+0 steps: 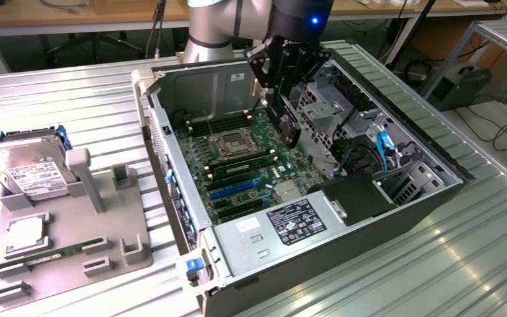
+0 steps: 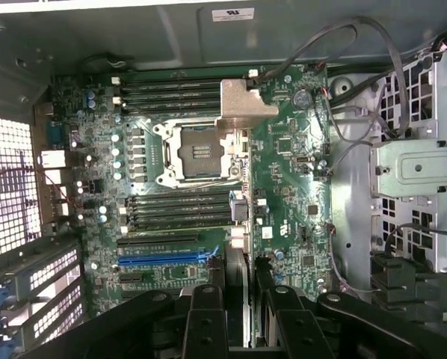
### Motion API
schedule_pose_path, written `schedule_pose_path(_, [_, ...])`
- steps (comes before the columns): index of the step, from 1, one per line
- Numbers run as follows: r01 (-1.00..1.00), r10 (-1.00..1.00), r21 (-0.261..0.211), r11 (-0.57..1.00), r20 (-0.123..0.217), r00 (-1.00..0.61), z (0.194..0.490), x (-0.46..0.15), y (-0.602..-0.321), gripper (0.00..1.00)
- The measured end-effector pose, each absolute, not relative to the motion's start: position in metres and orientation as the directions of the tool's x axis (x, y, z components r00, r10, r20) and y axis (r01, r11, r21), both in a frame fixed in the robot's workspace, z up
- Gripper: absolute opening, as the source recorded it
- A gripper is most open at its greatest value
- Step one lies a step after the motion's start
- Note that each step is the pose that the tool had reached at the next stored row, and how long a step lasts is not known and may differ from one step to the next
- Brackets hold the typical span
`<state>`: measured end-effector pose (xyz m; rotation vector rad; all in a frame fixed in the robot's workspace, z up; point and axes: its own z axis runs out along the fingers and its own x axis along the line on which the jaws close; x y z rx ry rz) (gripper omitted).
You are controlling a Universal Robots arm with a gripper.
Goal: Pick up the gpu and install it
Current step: 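Insert the gpu into the slot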
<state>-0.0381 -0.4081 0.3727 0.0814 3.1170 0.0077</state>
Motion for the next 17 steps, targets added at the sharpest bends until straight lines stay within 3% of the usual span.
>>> schedule_pose_path(17, [-0.028, -0.028, 0.005, 1.0, -0.023, -0.999, 0.3727, -0.0381, -0.4081, 0.27])
